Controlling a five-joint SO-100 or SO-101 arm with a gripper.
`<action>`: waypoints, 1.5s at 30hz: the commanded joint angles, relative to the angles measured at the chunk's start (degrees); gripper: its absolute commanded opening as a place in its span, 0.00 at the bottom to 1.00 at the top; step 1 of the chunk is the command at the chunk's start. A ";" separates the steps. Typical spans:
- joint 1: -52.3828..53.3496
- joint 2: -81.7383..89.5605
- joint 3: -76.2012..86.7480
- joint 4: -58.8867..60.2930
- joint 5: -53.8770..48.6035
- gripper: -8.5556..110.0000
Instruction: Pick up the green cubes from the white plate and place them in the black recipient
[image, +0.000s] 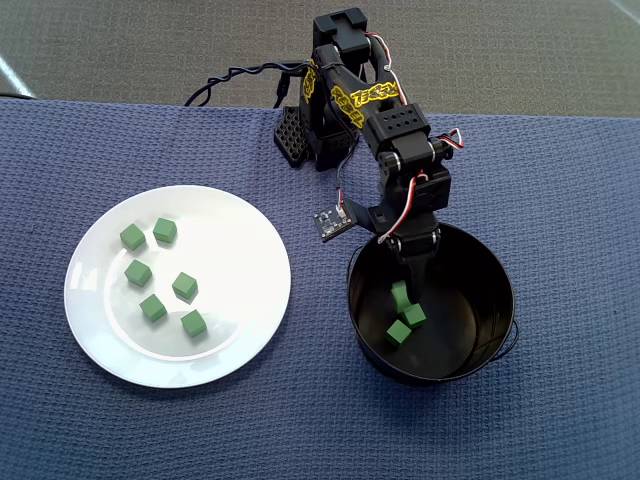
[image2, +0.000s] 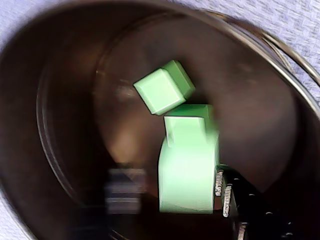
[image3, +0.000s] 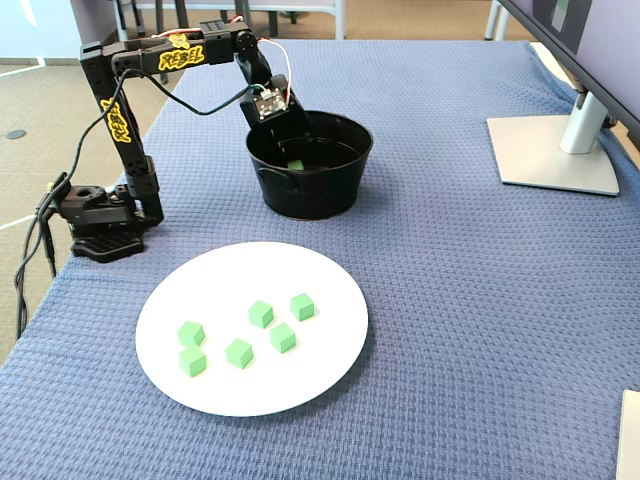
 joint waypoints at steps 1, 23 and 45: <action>1.32 4.83 -2.11 2.11 -1.41 0.34; 44.03 28.30 12.48 4.83 -5.89 0.07; 57.48 5.36 9.76 -4.57 -10.46 0.16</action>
